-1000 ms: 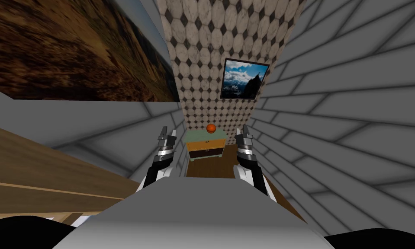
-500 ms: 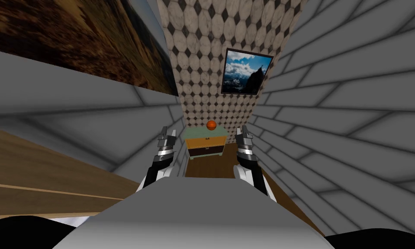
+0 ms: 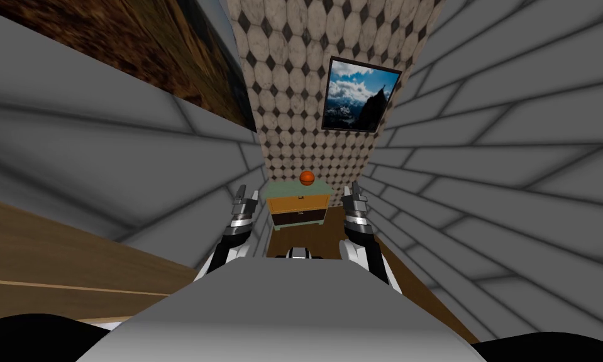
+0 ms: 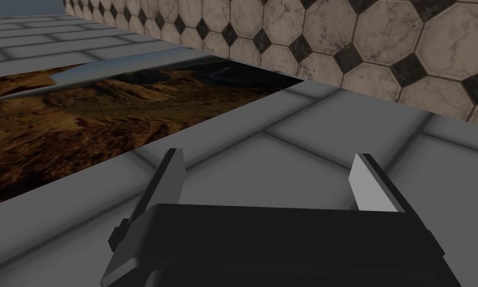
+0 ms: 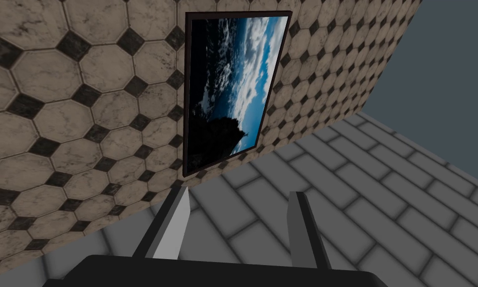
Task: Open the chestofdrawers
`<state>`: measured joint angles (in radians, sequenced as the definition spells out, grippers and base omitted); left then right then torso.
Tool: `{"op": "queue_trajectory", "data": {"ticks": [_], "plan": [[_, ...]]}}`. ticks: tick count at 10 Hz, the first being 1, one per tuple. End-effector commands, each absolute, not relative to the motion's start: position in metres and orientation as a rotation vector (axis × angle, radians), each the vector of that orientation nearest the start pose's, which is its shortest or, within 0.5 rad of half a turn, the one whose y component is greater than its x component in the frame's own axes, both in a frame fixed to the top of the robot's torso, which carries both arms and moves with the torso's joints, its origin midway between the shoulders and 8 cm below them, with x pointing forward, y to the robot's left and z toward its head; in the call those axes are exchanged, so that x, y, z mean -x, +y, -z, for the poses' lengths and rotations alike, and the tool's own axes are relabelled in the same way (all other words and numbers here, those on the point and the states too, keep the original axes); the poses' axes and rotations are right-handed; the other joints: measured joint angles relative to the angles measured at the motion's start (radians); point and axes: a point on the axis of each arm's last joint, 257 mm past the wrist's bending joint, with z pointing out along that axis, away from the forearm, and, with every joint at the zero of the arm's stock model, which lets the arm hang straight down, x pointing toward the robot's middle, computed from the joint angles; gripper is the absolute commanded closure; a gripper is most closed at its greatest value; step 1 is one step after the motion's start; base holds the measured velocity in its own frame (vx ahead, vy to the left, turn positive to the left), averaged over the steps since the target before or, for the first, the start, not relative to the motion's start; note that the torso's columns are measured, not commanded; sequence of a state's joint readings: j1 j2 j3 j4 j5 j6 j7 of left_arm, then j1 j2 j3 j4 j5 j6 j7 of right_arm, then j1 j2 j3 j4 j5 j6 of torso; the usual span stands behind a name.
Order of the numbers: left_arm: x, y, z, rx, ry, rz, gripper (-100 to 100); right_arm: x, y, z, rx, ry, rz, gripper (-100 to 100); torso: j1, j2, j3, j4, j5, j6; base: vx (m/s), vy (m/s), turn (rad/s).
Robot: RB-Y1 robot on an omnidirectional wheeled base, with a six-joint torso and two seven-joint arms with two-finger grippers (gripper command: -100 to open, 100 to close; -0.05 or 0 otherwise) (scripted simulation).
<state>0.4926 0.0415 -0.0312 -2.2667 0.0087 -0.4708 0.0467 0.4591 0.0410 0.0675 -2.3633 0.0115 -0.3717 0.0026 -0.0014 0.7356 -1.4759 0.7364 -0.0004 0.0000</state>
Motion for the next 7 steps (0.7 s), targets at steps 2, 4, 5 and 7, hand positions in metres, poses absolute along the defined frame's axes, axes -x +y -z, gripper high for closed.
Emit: {"op": "queue_trajectory", "data": {"ticks": [2, 4, 5, 7], "plan": [[-0.363, 0.264, 0.013, 0.651, 0.748, 1.363, -100, -0.353, -0.256, -0.051, -0.693, 0.591, -1.373, 0, 0.001, 0.001, -0.001, 0.001, 0.0, 0.0, 0.07, -0.042, -0.006], [-0.367, 0.266, 0.033, 0.646, 0.787, 1.351, -100, -0.353, -0.256, -0.051, -0.693, 0.591, -1.373, 0, 0.0, 0.001, -0.001, 0.001, 0.0, 0.0, 0.087, -0.061, -0.004], [-0.369, 0.268, 0.043, 0.646, 0.804, 1.345, -100, -0.353, -0.256, -0.051, -0.693, 0.591, -1.373, 0, 0.001, 0.002, 0.0, 0.001, 0.0, 0.0, 0.086, -0.058, -0.007], [-0.371, 0.27, 0.055, 0.648, 0.82, 1.338, -100, -0.353, -0.256, -0.051, -0.693, 0.591, -1.373, 0, 0.001, 0.003, 0.0, 0.002, 0.0, 0.0, 0.076, -0.063, -0.002]]}}
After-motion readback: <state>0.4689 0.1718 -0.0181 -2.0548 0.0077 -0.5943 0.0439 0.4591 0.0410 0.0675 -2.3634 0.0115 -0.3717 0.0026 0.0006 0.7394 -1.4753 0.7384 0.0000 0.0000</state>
